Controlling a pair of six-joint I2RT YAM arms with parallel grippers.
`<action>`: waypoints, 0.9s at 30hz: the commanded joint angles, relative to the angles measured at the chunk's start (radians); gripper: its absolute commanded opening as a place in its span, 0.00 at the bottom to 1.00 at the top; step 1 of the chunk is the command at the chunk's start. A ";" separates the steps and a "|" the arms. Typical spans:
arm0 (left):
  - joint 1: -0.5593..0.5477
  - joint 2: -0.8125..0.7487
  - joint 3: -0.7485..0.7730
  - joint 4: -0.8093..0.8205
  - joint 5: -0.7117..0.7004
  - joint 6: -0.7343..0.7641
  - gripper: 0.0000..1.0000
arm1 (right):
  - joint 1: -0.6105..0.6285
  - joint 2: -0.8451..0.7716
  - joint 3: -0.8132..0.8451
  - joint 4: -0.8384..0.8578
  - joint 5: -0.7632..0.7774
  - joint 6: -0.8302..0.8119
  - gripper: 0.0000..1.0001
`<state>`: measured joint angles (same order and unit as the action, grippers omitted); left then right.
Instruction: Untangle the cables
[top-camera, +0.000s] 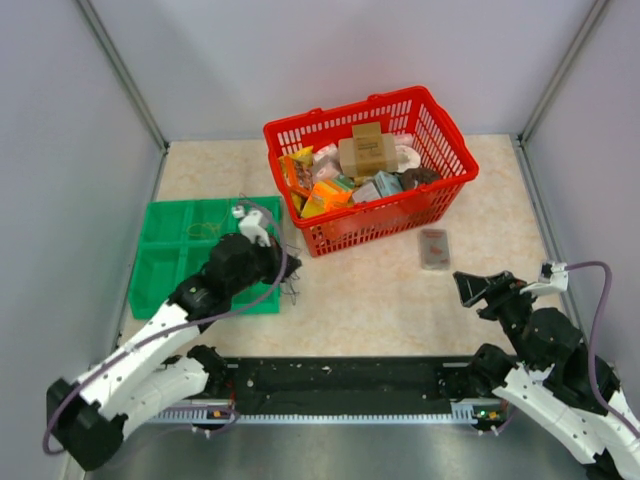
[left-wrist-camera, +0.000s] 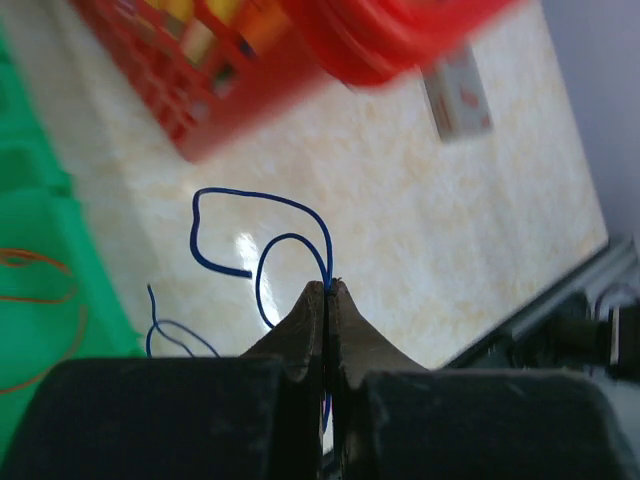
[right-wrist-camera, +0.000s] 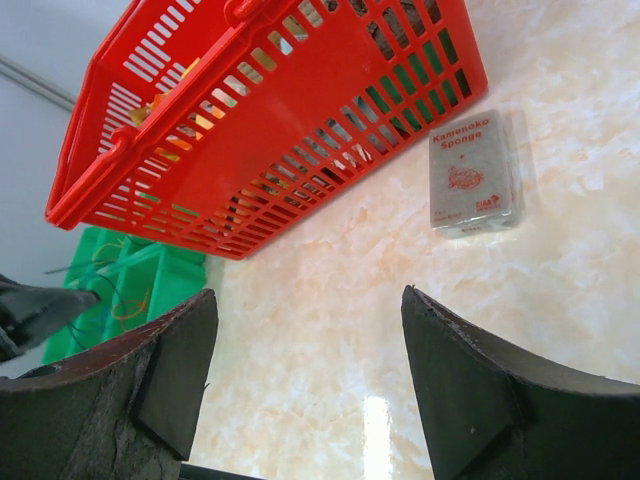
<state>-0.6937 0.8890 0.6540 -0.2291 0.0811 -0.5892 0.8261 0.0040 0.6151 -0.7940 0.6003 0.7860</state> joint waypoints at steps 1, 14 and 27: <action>0.245 -0.175 0.068 -0.061 0.009 -0.060 0.00 | -0.005 -0.098 -0.006 0.015 0.000 0.001 0.74; 0.807 0.030 0.538 -0.528 -0.458 -0.105 0.00 | -0.005 -0.098 -0.002 0.029 -0.014 -0.013 0.74; 1.099 0.134 0.346 -0.388 -0.360 -0.400 0.00 | -0.004 -0.099 0.031 0.027 -0.011 -0.054 0.74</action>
<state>0.3763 1.0107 1.0622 -0.6735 -0.2794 -0.8616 0.8261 0.0040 0.6163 -0.7929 0.5888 0.7593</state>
